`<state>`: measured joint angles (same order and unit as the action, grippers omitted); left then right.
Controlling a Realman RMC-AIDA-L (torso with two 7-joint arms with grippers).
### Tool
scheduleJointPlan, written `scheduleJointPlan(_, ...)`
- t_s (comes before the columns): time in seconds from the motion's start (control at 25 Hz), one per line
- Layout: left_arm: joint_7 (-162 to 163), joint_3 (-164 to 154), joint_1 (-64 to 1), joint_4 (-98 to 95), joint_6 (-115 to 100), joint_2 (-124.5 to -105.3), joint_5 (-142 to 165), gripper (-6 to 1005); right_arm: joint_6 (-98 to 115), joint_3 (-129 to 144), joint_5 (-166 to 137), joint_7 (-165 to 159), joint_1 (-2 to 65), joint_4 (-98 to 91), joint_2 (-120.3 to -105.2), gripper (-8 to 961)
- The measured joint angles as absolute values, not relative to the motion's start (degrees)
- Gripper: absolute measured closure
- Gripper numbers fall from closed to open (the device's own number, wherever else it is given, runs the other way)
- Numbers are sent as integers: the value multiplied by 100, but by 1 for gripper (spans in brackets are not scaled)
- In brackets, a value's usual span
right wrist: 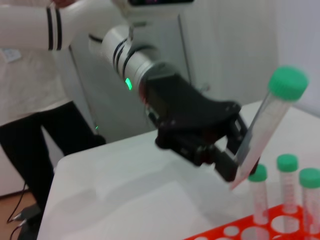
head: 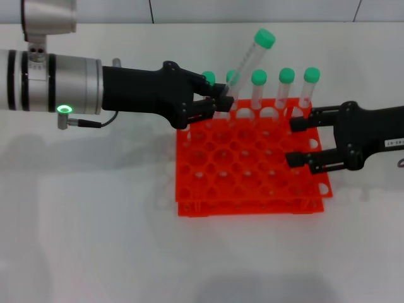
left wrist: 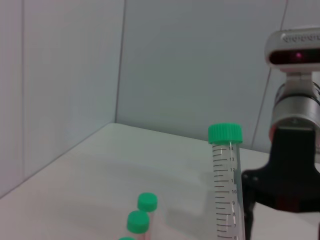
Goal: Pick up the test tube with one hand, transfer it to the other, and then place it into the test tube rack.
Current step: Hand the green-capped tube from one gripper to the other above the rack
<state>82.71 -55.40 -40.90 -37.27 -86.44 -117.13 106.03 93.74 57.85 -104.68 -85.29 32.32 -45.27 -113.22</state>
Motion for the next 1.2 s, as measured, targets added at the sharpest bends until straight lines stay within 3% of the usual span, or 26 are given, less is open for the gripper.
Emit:
scheduleJointPlan(0.84, 8129, -5608, -4153, -3624, -8649, -11697, 10670, 814, 9414, 4962, -9500, -9657, 3256, -4337, -11271, 220)
scheduleJointPlan(1.2, 8124, -5607, -4194, -3625, -8583, -11732, 10674, 814, 9328, 4989, -8819, -8976, 3240, -3565, -11548, 221)
